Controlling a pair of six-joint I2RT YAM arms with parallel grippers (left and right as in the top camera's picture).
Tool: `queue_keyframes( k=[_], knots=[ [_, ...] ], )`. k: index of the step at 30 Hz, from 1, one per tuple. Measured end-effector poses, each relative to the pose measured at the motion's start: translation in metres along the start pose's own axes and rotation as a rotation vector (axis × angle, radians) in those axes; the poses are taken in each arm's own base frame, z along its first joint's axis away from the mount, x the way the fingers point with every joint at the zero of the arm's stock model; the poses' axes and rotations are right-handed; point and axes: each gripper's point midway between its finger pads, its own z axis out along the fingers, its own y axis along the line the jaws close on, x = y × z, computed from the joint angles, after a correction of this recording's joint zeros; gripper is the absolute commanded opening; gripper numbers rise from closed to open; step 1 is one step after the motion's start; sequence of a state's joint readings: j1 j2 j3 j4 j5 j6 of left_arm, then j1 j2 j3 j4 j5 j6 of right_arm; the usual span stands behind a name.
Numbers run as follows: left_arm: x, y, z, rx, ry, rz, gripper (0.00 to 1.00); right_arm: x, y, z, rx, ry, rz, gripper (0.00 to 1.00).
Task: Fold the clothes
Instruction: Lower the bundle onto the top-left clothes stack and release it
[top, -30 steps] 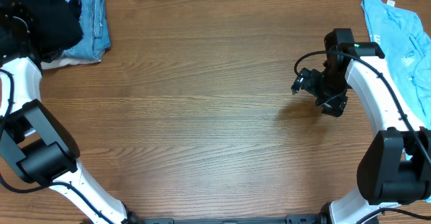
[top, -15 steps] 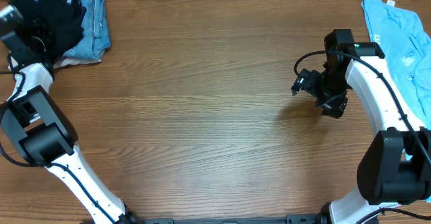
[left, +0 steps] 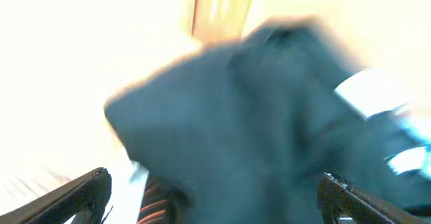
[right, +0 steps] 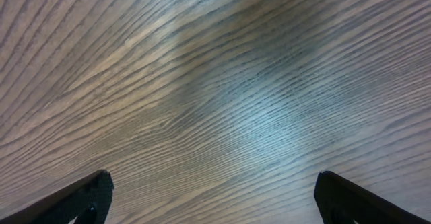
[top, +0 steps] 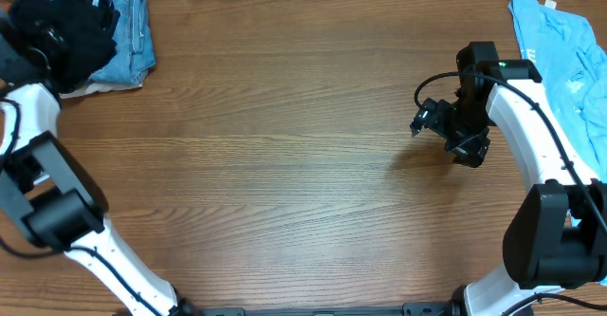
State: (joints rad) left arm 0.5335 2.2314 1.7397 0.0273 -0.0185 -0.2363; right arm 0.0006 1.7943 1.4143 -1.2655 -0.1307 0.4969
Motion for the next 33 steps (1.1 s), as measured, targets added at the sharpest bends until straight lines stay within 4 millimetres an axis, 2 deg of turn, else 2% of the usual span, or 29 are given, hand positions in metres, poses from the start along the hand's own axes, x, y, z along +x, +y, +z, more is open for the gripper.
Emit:
queue_keyframes(
  k=[6, 7, 8, 9, 11, 12, 13, 14, 18, 21, 29, 33],
  knots=[
    [-0.08, -0.037, -0.079, 0.06, -0.104, 0.01, 1.0, -0.001, 0.001, 0.0, -0.003, -0.004, -0.004, 1.0],
    [-0.091, -0.041, -0.092, 0.069, -0.12, 0.01, 0.97, -0.001, 0.001, 0.0, -0.003, -0.004, -0.006, 1.0],
    [-0.099, -0.046, -0.103, 0.081, -0.13, 0.012, 0.86, -0.001, 0.001, 0.0, -0.003, -0.004, -0.01, 1.0],
    [-0.106, -0.05, -0.115, 0.092, -0.139, 0.011, 0.64, -0.001, 0.001, 0.0, -0.003, -0.003, -0.014, 1.0],
    [-0.112, -0.054, -0.126, 0.107, -0.145, 0.013, 0.27, -0.001, 0.001, 0.0, -0.002, -0.004, -0.02, 1.0],
    [-0.113, -0.054, -0.127, 0.108, -0.146, 0.013, 0.14, -0.001, 0.001, 0.0, -0.003, -0.004, -0.023, 1.0],
    [-0.113, -0.055, -0.128, 0.109, -0.145, 0.014, 0.04, -0.001, 0.001, 0.0, -0.003, -0.004, -0.024, 0.99],
    [-0.112, -0.054, -0.127, 0.107, -0.139, 0.014, 0.04, -0.001, 0.001, 0.0, -0.003, -0.004, -0.027, 0.99],
    [-0.098, -0.052, -0.114, 0.1, -0.105, 0.015, 0.06, -0.001, 0.001, 0.0, -0.003, -0.004, -0.035, 0.99],
    [-0.076, -0.049, -0.094, 0.096, -0.056, 0.016, 0.07, -0.001, 0.001, 0.0, -0.003, -0.004, -0.04, 0.99],
    [0.023, -0.045, -0.015, 0.085, 0.114, 0.025, 0.06, 0.001, -0.001, 0.0, 0.003, 0.005, -0.045, 0.98],
    [0.07, -0.057, 0.011, 0.129, 0.181, -0.008, 0.07, 0.002, -0.001, 0.0, 0.003, 0.006, -0.045, 0.98]
  ],
)
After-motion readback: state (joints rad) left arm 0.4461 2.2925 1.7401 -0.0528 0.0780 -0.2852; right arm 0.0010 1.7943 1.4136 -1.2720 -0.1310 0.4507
